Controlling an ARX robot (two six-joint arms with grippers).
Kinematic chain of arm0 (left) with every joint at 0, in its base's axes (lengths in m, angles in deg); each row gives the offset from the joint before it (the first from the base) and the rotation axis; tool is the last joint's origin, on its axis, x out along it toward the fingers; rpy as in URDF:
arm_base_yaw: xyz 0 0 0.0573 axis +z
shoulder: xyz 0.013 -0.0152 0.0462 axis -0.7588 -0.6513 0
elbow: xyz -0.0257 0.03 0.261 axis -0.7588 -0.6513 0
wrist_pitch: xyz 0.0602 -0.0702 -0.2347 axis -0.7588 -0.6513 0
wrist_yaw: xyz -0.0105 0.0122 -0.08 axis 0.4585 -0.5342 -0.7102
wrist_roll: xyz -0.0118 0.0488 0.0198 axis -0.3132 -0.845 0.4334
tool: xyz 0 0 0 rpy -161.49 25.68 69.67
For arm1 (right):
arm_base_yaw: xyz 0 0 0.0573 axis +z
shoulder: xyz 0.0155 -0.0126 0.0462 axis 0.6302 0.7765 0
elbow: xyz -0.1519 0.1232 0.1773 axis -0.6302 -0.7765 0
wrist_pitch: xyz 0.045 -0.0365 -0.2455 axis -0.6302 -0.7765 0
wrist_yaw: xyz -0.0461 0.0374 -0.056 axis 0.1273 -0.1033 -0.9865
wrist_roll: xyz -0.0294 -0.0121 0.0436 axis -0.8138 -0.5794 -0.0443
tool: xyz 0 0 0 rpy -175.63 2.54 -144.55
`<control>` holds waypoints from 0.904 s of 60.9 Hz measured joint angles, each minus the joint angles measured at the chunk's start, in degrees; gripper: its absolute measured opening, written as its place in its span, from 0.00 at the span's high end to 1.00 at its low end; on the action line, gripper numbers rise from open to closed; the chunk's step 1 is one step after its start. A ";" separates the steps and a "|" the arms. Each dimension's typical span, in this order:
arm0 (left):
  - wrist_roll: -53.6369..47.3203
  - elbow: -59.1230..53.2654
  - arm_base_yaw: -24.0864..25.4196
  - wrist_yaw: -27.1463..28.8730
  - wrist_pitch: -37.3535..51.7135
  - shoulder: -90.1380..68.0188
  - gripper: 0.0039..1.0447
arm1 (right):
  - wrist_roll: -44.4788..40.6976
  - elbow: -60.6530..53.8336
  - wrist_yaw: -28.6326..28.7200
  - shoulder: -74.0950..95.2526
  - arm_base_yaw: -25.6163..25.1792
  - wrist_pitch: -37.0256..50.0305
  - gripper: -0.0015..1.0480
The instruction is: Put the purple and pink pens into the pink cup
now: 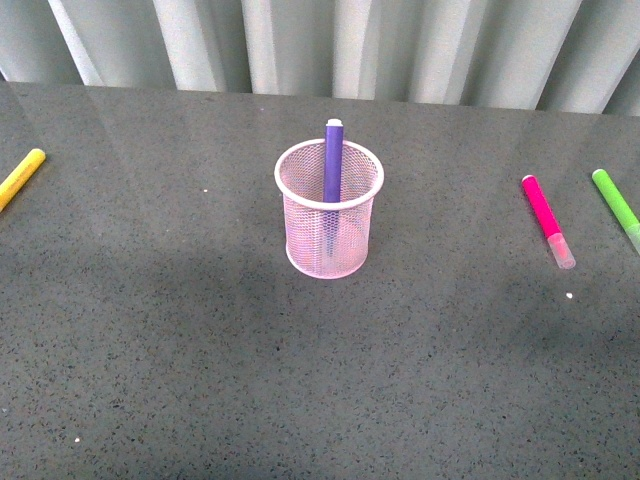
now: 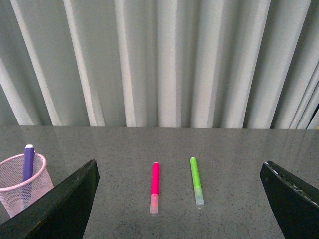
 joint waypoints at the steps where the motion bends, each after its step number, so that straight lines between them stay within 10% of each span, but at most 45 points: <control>1: -0.22 -0.20 0.31 -0.35 -0.68 1.09 0.97 | 0.00 0.00 0.02 -0.02 0.00 0.00 0.07; 55: -0.26 -3.34 9.46 -9.01 -32.33 37.77 0.97 | 0.00 0.00 0.02 -0.02 0.00 0.00 0.07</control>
